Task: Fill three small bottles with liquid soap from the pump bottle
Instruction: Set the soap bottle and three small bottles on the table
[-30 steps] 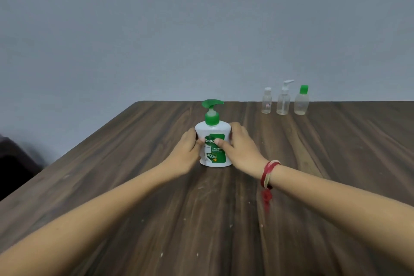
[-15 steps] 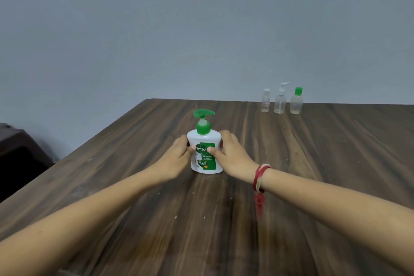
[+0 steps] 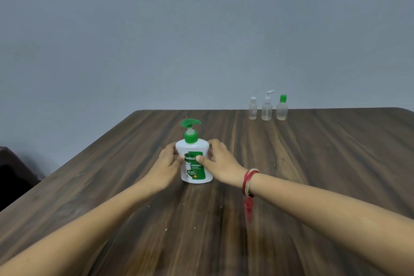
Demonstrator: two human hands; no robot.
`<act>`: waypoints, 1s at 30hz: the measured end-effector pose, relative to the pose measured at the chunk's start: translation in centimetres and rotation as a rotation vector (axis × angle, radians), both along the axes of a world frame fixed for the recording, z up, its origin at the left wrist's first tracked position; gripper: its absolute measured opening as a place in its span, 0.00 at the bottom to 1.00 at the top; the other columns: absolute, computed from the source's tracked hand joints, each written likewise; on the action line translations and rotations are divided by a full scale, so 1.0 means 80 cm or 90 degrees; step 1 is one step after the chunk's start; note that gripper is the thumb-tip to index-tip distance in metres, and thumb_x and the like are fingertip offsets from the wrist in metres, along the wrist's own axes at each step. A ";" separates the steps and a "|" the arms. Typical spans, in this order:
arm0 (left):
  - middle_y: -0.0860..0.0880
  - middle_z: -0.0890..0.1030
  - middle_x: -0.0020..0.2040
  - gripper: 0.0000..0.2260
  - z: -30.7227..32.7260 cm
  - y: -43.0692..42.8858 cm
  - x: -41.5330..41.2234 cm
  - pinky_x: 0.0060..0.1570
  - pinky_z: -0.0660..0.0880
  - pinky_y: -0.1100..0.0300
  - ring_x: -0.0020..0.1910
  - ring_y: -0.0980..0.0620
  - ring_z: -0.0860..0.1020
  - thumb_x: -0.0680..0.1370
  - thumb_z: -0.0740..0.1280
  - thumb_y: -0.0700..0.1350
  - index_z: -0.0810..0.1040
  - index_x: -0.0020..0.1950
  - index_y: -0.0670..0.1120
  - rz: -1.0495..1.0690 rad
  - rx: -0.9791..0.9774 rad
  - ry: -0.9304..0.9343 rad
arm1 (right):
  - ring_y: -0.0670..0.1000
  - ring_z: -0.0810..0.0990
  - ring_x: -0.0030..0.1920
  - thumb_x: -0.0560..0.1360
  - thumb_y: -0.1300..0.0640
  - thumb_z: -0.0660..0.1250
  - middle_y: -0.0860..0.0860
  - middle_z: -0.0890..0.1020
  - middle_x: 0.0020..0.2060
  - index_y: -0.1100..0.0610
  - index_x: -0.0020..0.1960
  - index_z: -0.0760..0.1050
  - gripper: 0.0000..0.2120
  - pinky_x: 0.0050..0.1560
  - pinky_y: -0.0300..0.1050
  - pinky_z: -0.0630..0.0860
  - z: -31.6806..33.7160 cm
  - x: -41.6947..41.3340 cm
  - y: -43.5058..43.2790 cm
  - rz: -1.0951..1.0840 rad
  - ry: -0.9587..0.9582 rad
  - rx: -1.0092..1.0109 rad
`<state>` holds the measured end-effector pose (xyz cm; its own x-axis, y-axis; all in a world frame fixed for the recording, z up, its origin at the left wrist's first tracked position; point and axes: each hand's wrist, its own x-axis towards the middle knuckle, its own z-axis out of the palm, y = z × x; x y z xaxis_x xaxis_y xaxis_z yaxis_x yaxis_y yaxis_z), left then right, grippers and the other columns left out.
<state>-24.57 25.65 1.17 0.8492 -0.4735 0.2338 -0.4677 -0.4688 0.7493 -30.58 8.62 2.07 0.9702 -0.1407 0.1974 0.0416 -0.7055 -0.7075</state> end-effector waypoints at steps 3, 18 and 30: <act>0.47 0.58 0.74 0.28 0.004 0.006 -0.048 0.70 0.59 0.53 0.74 0.57 0.55 0.79 0.63 0.51 0.57 0.76 0.48 0.087 -0.065 -0.275 | 0.54 0.67 0.66 0.75 0.43 0.65 0.54 0.67 0.65 0.54 0.72 0.58 0.31 0.67 0.53 0.67 0.003 -0.006 -0.026 0.012 0.013 -0.011; 0.47 0.61 0.73 0.21 0.076 -0.379 0.029 0.72 0.58 0.56 0.73 0.49 0.59 0.81 0.56 0.41 0.60 0.74 0.45 0.055 -0.299 0.031 | 0.57 0.65 0.67 0.77 0.53 0.61 0.56 0.65 0.69 0.56 0.71 0.62 0.23 0.65 0.46 0.64 0.039 0.058 -0.241 -0.237 -0.041 -0.163; 0.44 0.58 0.77 0.38 -0.013 -0.442 0.246 0.72 0.62 0.50 0.75 0.44 0.60 0.75 0.68 0.37 0.49 0.78 0.46 0.033 -0.094 0.184 | 0.55 0.62 0.72 0.76 0.52 0.66 0.53 0.61 0.71 0.51 0.74 0.57 0.31 0.71 0.54 0.64 -0.029 0.114 -0.313 -0.211 -0.083 -0.004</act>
